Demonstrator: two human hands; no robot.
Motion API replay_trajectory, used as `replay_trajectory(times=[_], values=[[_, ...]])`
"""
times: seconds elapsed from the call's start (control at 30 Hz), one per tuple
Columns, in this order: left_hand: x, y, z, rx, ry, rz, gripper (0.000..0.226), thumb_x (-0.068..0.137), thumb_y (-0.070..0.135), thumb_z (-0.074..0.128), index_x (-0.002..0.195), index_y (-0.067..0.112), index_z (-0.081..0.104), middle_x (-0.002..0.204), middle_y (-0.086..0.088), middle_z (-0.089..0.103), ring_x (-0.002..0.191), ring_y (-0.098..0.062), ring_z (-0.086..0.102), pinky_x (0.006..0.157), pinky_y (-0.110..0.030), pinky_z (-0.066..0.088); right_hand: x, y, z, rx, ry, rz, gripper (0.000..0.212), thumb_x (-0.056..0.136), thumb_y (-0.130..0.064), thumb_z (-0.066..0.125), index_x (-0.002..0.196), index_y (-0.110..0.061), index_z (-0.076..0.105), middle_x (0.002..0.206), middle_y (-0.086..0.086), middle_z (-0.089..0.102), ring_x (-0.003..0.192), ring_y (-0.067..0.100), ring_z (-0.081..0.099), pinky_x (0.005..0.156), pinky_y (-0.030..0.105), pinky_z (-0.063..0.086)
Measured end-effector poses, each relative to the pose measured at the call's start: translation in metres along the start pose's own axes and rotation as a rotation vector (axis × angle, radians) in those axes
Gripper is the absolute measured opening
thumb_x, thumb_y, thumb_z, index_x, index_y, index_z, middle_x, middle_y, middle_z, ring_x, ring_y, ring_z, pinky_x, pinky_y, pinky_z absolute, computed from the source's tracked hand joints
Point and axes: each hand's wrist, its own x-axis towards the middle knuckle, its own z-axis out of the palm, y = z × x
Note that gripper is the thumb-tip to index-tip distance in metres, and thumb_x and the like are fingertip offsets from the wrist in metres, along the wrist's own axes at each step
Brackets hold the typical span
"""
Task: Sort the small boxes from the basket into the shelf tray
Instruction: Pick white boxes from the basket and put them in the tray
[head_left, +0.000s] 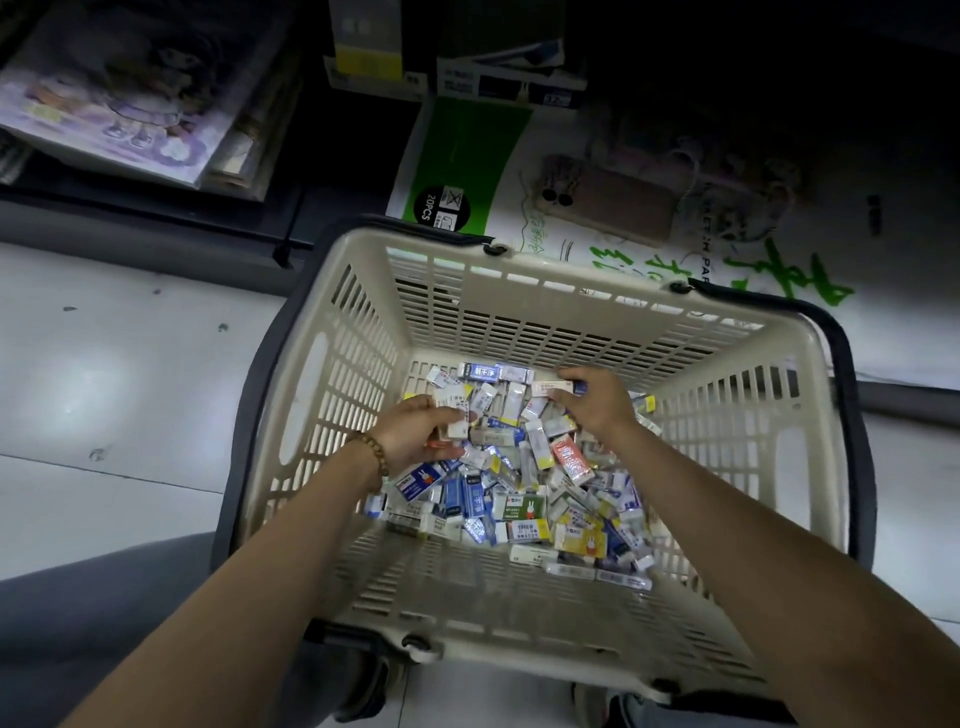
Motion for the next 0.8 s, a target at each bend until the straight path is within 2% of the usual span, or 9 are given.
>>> replay_trajectory(times=[0.07,0.1,0.2,0.3,0.37,0.47,0.6,0.7,0.8], values=[[0.007,-0.003,-0.001,-0.006,0.010,-0.003,0.061,0.085,0.015,0.064,0.136,-0.002,0.035,0.133,-0.018,0.047,0.078,-0.022,0.069,0.060,-0.025,0.058,0.004,0.005,0.002,-0.066,0.037,-0.022,0.037,0.082,-0.025,0.072,0.117,-0.013,0.066,0.125,0.005,0.063,0.114,0.024,0.057,0.095,0.036,0.047],[0.009,-0.005,-0.001,-0.008,0.003,0.001,0.067,0.085,0.017,0.064,0.140,0.001,0.030,0.134,-0.017,0.048,0.076,-0.020,0.071,0.061,-0.024,0.058,0.004,0.007,0.003,-0.093,0.067,-0.034,0.036,0.082,-0.026,0.072,0.116,-0.016,0.067,0.124,0.004,0.064,0.112,0.023,0.058,0.092,0.035,0.049],[0.012,-0.007,0.002,-0.031,-0.035,0.006,0.064,0.086,0.018,0.062,0.138,-0.002,0.030,0.117,-0.013,0.060,0.078,-0.018,0.072,0.061,-0.022,0.057,0.002,0.008,0.007,-0.172,0.137,-0.071,0.033,0.081,-0.030,0.072,0.113,-0.021,0.069,0.122,0.001,0.064,0.110,0.021,0.059,0.084,0.031,0.050],[0.013,-0.009,0.004,-0.027,-0.020,0.013,0.070,0.087,0.013,0.061,0.142,-0.005,0.023,0.132,-0.018,0.050,0.081,-0.017,0.071,0.067,-0.024,0.058,-0.002,0.004,0.012,-0.162,0.184,-0.060,0.028,0.078,-0.029,0.075,0.105,-0.021,0.070,0.110,-0.001,0.069,0.100,0.019,0.062,0.077,0.030,0.048],[0.010,-0.008,0.005,-0.034,-0.034,0.027,0.073,0.086,0.006,0.061,0.143,-0.007,0.017,0.135,-0.020,0.046,0.076,-0.015,0.072,0.062,-0.021,0.057,-0.005,0.000,0.013,-0.129,0.197,-0.026,0.022,0.077,-0.026,0.076,0.097,-0.021,0.067,0.101,-0.002,0.070,0.092,0.019,0.063,0.072,0.029,0.045],[-0.003,-0.004,0.009,-0.070,-0.049,0.044,0.067,0.088,0.003,0.058,0.143,-0.006,0.021,0.135,-0.020,0.046,0.070,-0.015,0.071,0.057,-0.019,0.055,-0.011,-0.006,0.013,-0.153,0.178,-0.033,0.016,0.079,-0.019,0.074,0.092,-0.020,0.064,0.092,-0.001,0.069,0.084,0.020,0.063,0.065,0.027,0.041],[-0.030,0.016,0.015,-0.050,-0.034,0.083,0.052,0.091,0.013,0.054,0.137,-0.003,0.034,0.137,-0.019,0.046,0.079,-0.017,0.071,0.061,-0.020,0.057,-0.027,-0.033,-0.014,0.142,0.085,0.000,0.026,0.081,-0.009,0.071,0.107,-0.009,0.067,0.101,0.008,0.068,0.081,0.015,0.058,0.075,0.030,0.051],[-0.064,0.051,0.022,0.046,-0.099,0.165,0.032,0.092,0.020,0.053,0.111,-0.005,0.051,0.126,-0.019,0.051,0.091,-0.015,0.067,0.073,-0.021,0.057,-0.053,-0.076,-0.064,0.376,-0.129,0.037,0.029,0.084,-0.005,0.066,0.112,-0.004,0.063,0.099,0.011,0.067,0.067,0.012,0.060,0.059,0.018,0.054],[-0.111,0.096,0.032,0.210,-0.147,0.275,0.045,0.093,0.026,0.051,0.125,-0.005,0.047,0.122,-0.014,0.053,0.096,-0.017,0.067,0.087,-0.026,0.054,-0.093,-0.129,-0.125,0.528,-0.115,-0.022,0.028,0.084,-0.009,0.067,0.112,-0.006,0.063,0.084,0.005,0.066,0.063,0.010,0.061,0.054,0.014,0.053]])
